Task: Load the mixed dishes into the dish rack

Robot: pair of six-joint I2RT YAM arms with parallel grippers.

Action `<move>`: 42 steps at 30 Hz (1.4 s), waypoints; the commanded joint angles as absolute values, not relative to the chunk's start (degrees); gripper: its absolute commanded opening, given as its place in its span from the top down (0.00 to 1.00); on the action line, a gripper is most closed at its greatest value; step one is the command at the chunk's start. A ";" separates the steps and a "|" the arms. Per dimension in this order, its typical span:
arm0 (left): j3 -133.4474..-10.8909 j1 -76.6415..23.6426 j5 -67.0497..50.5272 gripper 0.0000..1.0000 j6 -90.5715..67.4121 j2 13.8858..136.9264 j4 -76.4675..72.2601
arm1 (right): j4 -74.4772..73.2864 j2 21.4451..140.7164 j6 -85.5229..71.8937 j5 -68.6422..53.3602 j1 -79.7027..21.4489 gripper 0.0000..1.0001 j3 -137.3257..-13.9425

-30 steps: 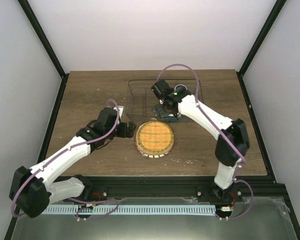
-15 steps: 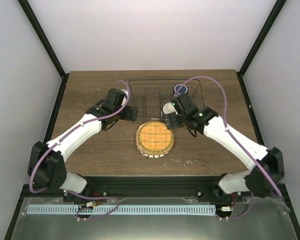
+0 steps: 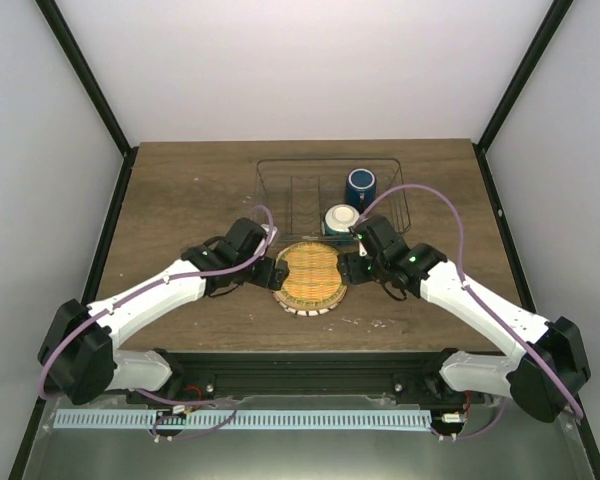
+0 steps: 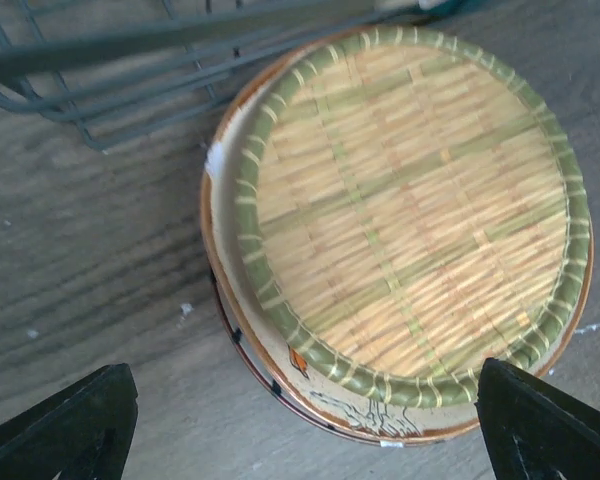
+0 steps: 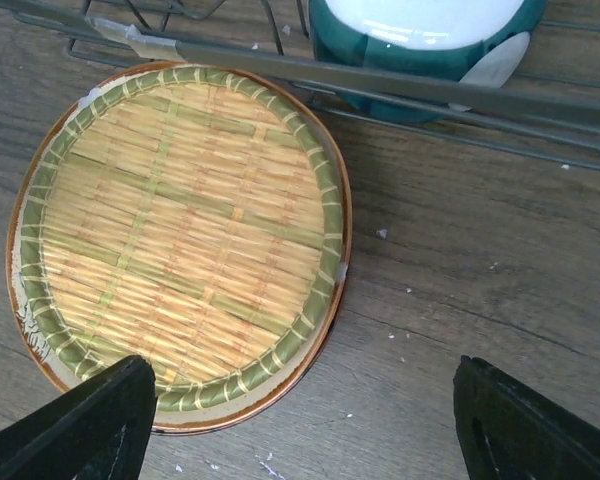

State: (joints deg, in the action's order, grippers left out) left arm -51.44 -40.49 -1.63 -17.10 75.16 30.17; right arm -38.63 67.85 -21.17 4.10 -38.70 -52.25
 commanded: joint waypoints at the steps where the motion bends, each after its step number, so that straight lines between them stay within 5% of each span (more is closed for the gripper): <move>1: -49.76 -41.64 -4.31 0.07 -19.80 75.61 27.27 | -35.38 67.01 -23.85 2.12 -38.59 0.17 -51.13; 12: -49.24 -42.85 -5.80 0.09 -20.23 82.35 20.93 | -37.87 65.55 -24.83 3.84 -38.68 0.00 -50.10; 24: -49.57 -43.08 -6.77 0.18 -20.39 87.64 16.75 | -39.17 64.37 -24.86 5.04 -38.67 0.00 -50.08; 42: -48.26 -43.10 -4.91 0.19 -20.22 89.21 15.39 | -40.17 65.20 -24.80 5.41 -38.76 0.00 -50.01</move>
State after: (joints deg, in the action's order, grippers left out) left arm -49.41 -42.81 -5.91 -20.38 89.54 15.35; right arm -39.48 65.04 -24.36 4.56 -38.72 -50.39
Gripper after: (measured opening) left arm 0.808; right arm 0.997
